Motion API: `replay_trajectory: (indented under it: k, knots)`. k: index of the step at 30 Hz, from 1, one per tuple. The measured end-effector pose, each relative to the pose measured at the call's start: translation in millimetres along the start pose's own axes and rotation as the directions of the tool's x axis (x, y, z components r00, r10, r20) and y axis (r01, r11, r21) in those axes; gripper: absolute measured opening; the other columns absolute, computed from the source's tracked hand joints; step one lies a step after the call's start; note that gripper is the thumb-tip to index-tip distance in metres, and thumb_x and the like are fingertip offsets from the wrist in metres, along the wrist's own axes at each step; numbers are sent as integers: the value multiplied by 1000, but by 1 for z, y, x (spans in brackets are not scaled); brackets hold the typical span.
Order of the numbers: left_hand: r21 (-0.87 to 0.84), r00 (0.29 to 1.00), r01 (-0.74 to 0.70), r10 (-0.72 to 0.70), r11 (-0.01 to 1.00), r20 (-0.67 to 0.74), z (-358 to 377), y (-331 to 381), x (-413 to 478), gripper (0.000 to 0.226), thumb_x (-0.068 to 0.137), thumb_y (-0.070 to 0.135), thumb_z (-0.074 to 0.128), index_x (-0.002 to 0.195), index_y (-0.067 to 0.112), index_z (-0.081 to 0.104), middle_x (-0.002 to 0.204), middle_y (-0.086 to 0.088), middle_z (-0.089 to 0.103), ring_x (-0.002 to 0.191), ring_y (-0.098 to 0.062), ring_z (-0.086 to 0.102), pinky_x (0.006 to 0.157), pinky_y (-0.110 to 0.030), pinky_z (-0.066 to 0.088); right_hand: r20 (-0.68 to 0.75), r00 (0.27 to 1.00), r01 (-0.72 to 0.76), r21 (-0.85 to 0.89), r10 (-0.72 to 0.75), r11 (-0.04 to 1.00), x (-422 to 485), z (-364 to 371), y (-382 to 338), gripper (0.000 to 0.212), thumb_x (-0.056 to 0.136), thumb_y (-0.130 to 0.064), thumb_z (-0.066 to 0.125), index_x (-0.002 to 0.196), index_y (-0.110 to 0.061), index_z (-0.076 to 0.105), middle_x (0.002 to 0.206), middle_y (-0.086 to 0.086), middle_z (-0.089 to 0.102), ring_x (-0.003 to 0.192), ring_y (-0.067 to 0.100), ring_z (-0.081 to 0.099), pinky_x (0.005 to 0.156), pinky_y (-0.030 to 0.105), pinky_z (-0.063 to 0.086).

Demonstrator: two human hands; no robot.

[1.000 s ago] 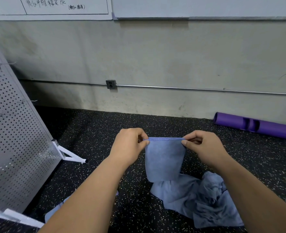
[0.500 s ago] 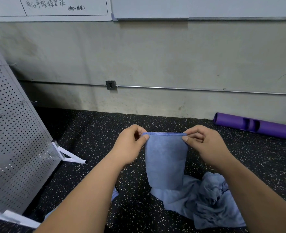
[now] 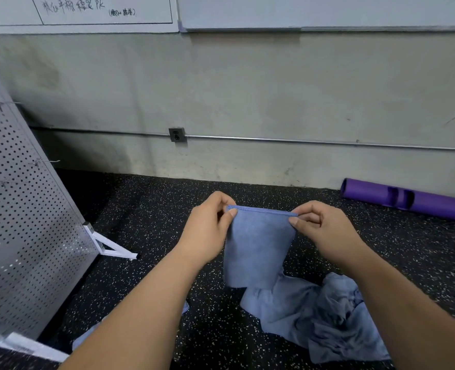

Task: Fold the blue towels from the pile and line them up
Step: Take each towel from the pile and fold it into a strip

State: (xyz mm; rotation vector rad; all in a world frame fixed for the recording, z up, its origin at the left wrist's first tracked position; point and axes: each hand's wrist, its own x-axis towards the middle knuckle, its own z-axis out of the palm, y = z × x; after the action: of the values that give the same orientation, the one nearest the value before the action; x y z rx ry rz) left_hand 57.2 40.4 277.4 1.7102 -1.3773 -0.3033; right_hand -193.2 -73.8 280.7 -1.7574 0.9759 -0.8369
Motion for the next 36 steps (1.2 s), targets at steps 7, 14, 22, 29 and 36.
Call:
replay_trajectory:
  k: [7,14,22,29,36]
  knots:
    - [-86,998,-2,-4,996,-62,2,5,1,17,102,25,69,117,33,71,98,16,73,88,-6,67,82,-23,53,-86,993,87,92,-79,992,2,2,-2,10,95,-7,77,103,-11,74,91,3,78,81,11,70,70,14,54]
    - [-92,999,52,-53,994,-3,2,2,1,8,92,28,83,95,34,79,84,11,75,79,-11,69,76,-30,57,-62,994,88,58,-84,994,0,-3,0,10,94,-6,78,101,-12,75,89,2,78,84,12,71,77,19,58]
    - [6,991,-19,18,1000,135,5,0,-2,26,89,27,84,112,35,73,90,17,73,86,-1,68,90,-30,57,13,989,149,16,-150,989,-3,14,-2,17,90,-3,81,96,-18,78,88,-1,77,83,10,71,79,20,58]
    - [101,956,-202,173,974,238,20,6,-8,22,89,39,80,110,34,73,94,17,70,91,-5,66,86,-38,56,93,975,208,-76,-201,975,-6,31,-3,20,86,-10,86,95,-27,80,87,-6,78,84,13,74,81,27,61]
    - [142,953,-284,262,948,154,16,10,-5,10,101,25,66,108,29,71,97,16,63,94,-9,61,88,-38,52,254,964,125,-142,-85,982,-5,30,5,23,87,-11,84,95,-31,76,82,-6,73,71,8,61,76,32,59]
